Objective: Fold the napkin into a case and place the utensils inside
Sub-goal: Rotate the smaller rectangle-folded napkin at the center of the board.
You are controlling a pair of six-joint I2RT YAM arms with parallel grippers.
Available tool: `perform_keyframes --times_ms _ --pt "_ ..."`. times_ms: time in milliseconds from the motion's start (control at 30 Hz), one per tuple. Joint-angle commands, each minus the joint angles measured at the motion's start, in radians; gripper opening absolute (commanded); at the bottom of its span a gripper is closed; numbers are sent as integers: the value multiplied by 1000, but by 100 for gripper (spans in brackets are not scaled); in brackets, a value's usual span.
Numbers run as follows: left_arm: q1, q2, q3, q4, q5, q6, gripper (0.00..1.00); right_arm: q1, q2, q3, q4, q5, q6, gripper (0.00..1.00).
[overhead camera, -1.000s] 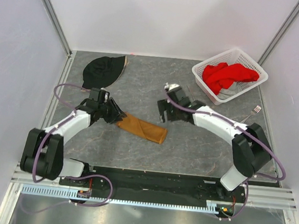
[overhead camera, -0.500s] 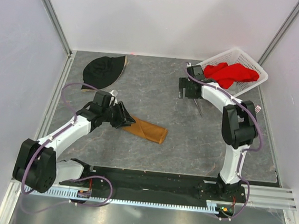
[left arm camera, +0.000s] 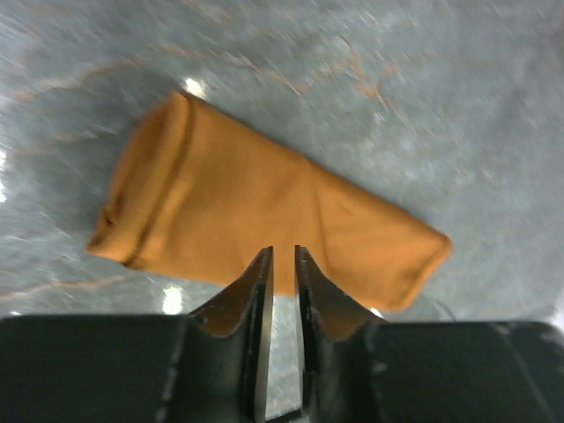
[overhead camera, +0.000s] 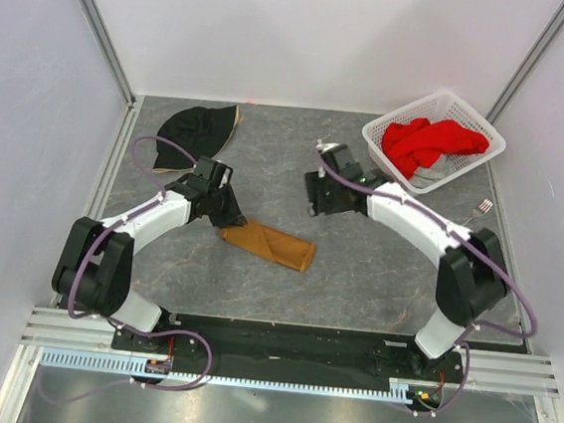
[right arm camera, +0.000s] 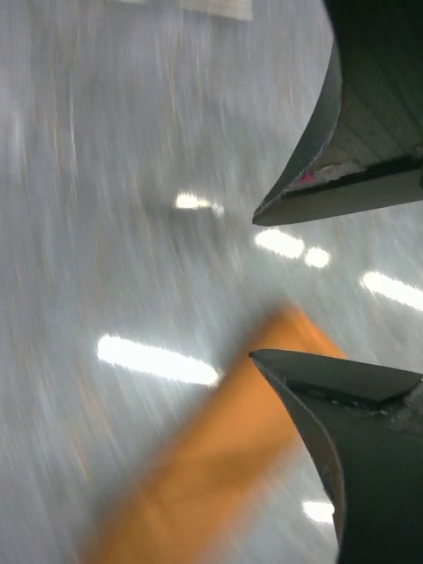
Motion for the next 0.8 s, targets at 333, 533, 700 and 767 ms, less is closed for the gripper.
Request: perform_keyframes --times_ms 333,533,700,767 --pt "2 79 -25 -25 -178 16 12 452 -36 -260 306 -202 256 20" --pt "0 66 -92 -22 -206 -26 11 456 -13 -330 367 -149 267 17" --pt "-4 -4 -182 -21 -163 -80 10 454 -6 -392 407 -88 286 16" --pt "-10 -44 -218 -21 -140 -116 10 449 -4 -409 419 -58 292 14"
